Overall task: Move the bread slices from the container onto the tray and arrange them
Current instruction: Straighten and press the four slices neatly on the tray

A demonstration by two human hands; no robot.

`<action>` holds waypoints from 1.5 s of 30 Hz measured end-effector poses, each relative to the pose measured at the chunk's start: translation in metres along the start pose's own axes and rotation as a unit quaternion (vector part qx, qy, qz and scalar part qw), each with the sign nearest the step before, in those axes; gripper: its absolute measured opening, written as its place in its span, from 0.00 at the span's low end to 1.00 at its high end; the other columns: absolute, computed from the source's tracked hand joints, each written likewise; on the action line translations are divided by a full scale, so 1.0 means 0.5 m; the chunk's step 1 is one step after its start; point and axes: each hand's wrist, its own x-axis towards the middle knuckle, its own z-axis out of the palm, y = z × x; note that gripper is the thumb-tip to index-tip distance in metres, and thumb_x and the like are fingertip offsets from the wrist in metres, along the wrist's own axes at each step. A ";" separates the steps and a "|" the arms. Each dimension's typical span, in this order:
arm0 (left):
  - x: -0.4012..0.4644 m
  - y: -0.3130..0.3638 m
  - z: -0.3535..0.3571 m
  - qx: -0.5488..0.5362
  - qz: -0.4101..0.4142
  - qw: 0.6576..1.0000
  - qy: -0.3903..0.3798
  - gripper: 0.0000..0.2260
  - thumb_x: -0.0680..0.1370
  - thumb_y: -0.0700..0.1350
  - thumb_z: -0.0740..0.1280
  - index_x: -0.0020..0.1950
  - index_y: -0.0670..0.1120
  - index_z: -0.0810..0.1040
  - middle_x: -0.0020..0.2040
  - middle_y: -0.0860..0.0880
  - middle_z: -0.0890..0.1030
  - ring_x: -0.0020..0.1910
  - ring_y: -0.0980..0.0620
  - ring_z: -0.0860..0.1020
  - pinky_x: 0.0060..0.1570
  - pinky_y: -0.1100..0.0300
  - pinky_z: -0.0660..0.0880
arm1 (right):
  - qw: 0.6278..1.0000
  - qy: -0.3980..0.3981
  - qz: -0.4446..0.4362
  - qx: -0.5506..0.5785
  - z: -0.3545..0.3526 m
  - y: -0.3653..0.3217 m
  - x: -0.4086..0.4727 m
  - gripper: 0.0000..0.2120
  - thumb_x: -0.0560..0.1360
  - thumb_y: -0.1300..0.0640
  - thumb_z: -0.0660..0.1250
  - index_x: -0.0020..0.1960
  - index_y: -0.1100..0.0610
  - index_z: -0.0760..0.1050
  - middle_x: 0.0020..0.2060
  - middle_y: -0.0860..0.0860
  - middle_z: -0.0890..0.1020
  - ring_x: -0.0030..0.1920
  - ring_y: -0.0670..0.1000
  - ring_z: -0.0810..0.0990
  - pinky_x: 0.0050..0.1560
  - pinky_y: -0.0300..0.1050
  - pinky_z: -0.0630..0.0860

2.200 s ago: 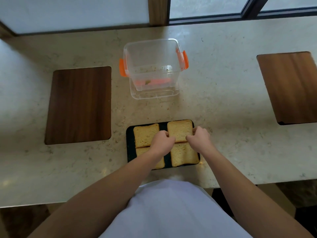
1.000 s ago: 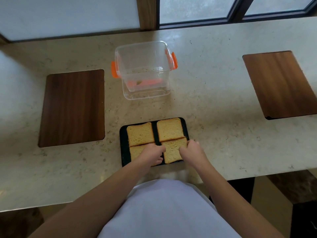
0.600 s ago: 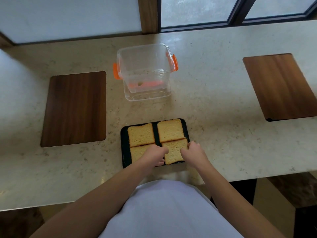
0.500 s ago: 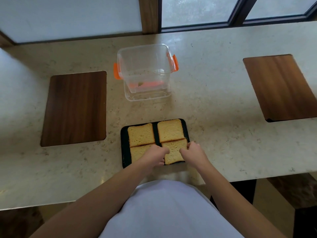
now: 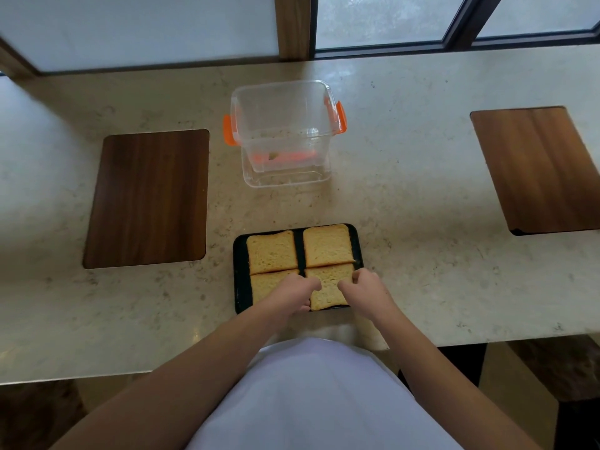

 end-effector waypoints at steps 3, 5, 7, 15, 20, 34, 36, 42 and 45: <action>0.001 0.001 0.000 0.000 -0.006 1.000 0.001 0.23 0.77 0.47 0.67 0.70 0.41 0.71 0.57 0.45 0.76 0.54 0.49 0.79 0.51 0.57 0.79 | 1.000 -0.004 -0.002 -0.004 0.000 0.002 0.001 0.09 0.72 0.52 0.62 0.39 0.56 0.66 0.42 0.55 0.70 0.38 0.53 0.68 0.33 0.45 0.63; 0.001 0.003 0.000 -0.004 -0.007 1.000 -0.001 0.23 0.77 0.47 0.67 0.70 0.41 0.70 0.58 0.44 0.75 0.55 0.49 0.78 0.51 0.58 0.79 | 1.000 -0.004 -0.003 -0.006 -0.001 0.004 0.002 0.09 0.72 0.52 0.62 0.39 0.57 0.66 0.42 0.55 0.70 0.37 0.53 0.68 0.34 0.45 0.64; 0.001 0.003 -0.002 -0.004 -0.007 1.000 -0.004 0.24 0.77 0.47 0.67 0.70 0.40 0.70 0.59 0.44 0.75 0.54 0.49 0.78 0.52 0.57 0.79 | 1.000 -0.002 -0.002 -0.006 -0.001 0.004 0.003 0.09 0.72 0.52 0.63 0.38 0.56 0.66 0.41 0.55 0.70 0.36 0.52 0.68 0.33 0.45 0.64; 0.009 -0.014 -0.008 -0.024 -0.011 1.000 -0.018 0.18 0.71 0.49 0.69 0.59 0.45 0.75 0.54 0.46 0.79 0.52 0.52 0.80 0.59 0.51 0.79 | 1.000 -0.003 0.003 -0.011 -0.001 0.001 0.005 0.10 0.72 0.51 0.62 0.40 0.57 0.67 0.42 0.55 0.72 0.38 0.53 0.69 0.34 0.45 0.64; 0.014 -0.010 -0.011 -0.043 -0.015 0.999 -0.019 0.18 0.71 0.47 0.68 0.60 0.44 0.76 0.53 0.46 0.80 0.51 0.52 0.81 0.56 0.53 0.80 | 1.000 0.001 0.012 -0.010 -0.006 -0.001 0.001 0.11 0.73 0.52 0.62 0.48 0.60 0.72 0.48 0.56 0.76 0.42 0.56 0.77 0.41 0.49 0.74; -0.014 -0.089 -0.153 -0.059 0.057 0.983 0.163 0.24 0.79 0.48 0.63 0.72 0.37 0.70 0.42 0.50 0.77 0.38 0.55 0.75 0.34 0.59 0.69 | 0.990 -0.075 -0.103 0.060 0.072 -0.096 -0.015 0.26 0.79 0.50 0.64 0.75 0.55 0.66 0.67 0.49 0.75 0.54 0.45 0.76 0.49 0.41 0.75; -0.017 -0.084 -0.152 -0.068 0.057 0.984 0.154 0.20 0.78 0.48 0.63 0.66 0.38 0.75 0.43 0.48 0.78 0.39 0.53 0.76 0.36 0.58 0.68 | 0.990 -0.080 -0.096 0.063 0.075 -0.106 -0.012 0.28 0.79 0.50 0.64 0.77 0.55 0.64 0.70 0.50 0.74 0.59 0.48 0.77 0.51 0.41 0.73; -0.015 -0.064 -0.156 -0.090 0.062 0.984 0.144 0.03 0.78 0.48 0.63 0.50 0.55 0.74 0.45 0.54 0.73 0.38 0.58 0.69 0.42 0.57 0.67 | 0.993 -0.094 -0.062 0.043 0.083 -0.135 0.000 0.29 0.79 0.51 0.63 0.77 0.58 0.62 0.69 0.54 0.75 0.43 0.41 0.77 0.43 0.40 0.78; -0.015 -0.050 -0.162 -0.105 0.062 0.982 0.141 0.10 0.77 0.47 0.63 0.57 0.46 0.76 0.46 0.46 0.76 0.38 0.53 0.71 0.38 0.57 0.65 | 0.994 -0.094 -0.044 0.039 0.094 -0.148 -0.001 0.23 0.77 0.55 0.63 0.70 0.64 0.69 0.66 0.62 0.77 0.60 0.60 0.78 0.60 0.62 0.76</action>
